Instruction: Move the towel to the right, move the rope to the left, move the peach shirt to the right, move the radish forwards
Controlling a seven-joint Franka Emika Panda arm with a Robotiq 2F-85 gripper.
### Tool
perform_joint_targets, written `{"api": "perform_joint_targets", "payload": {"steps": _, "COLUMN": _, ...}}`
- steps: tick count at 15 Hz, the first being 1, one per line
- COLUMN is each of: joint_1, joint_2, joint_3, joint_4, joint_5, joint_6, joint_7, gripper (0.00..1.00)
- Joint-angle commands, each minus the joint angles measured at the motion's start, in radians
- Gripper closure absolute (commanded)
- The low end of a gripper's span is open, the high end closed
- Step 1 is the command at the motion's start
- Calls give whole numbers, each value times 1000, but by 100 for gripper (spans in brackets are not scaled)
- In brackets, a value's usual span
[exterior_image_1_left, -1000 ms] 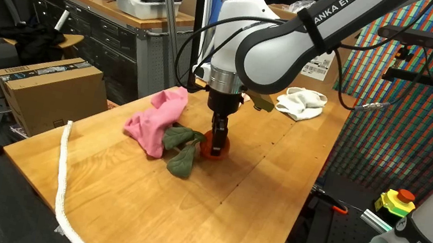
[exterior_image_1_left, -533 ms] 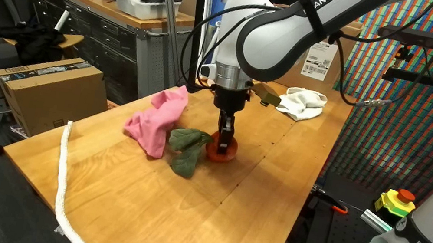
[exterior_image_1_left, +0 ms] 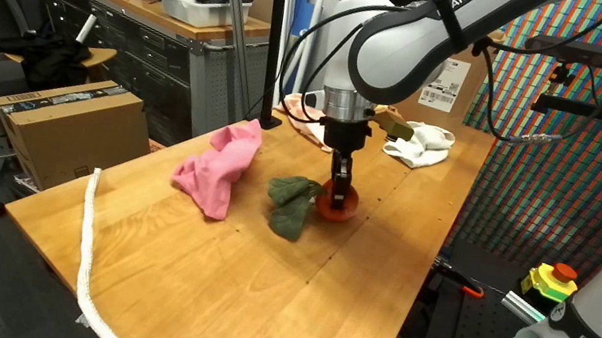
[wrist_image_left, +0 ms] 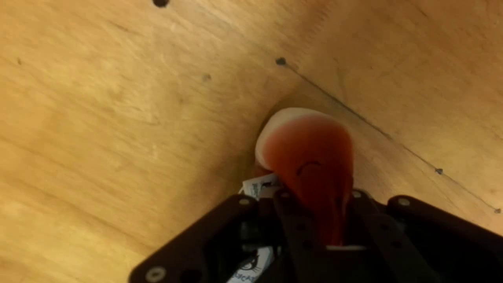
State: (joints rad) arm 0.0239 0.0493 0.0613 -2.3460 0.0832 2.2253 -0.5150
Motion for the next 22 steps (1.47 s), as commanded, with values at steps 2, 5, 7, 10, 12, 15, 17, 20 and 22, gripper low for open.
{"api": "perform_joint_targets", "payload": {"steps": 2, "joint_1": -30, "joint_2": -116, "joint_3": -47, "joint_4": -100, "joint_5": -33, "joint_6": -10, "joint_7": 47, "gripper": 94}}
{"api": "perform_joint_targets", "payload": {"steps": 5, "joint_1": -38, "joint_2": -163, "joint_3": -73, "joint_4": -130, "joint_5": -19, "joint_6": -59, "joint_7": 21, "gripper": 94}}
{"api": "perform_joint_targets", "payload": {"steps": 7, "joint_1": -32, "joint_2": -181, "joint_3": -81, "joint_4": -138, "joint_5": 6, "joint_6": -116, "joint_7": 5, "gripper": 94}}
{"api": "perform_joint_targets", "payload": {"steps": 10, "joint_1": -17, "joint_2": -203, "joint_3": -81, "joint_4": -153, "joint_5": 41, "joint_6": -182, "joint_7": -14, "gripper": 94}}
{"api": "perform_joint_targets", "payload": {"steps": 12, "joint_1": -7, "joint_2": -200, "joint_3": -81, "joint_4": -148, "joint_5": 72, "joint_6": -224, "joint_7": -23, "gripper": 86}}
{"api": "perform_joint_targets", "payload": {"steps": 15, "joint_1": 3, "joint_2": -194, "joint_3": -77, "joint_4": -141, "joint_5": 65, "joint_6": -249, "joint_7": -7, "gripper": 49}}
{"api": "perform_joint_targets", "payload": {"steps": 17, "joint_1": 4, "joint_2": -199, "joint_3": -78, "joint_4": -135, "joint_5": 59, "joint_6": -258, "joint_7": -1, "gripper": 33}}
{"api": "perform_joint_targets", "payload": {"steps": 20, "joint_1": 1, "joint_2": -212, "joint_3": -85, "joint_4": -104, "joint_5": 65, "joint_6": -326, "joint_7": -6, "gripper": 10}}
{"api": "perform_joint_targets", "payload": {"steps": 22, "joint_1": 2, "joint_2": -229, "joint_3": -88, "joint_4": -79, "joint_5": 72, "joint_6": -393, "joint_7": -17, "gripper": 0}}
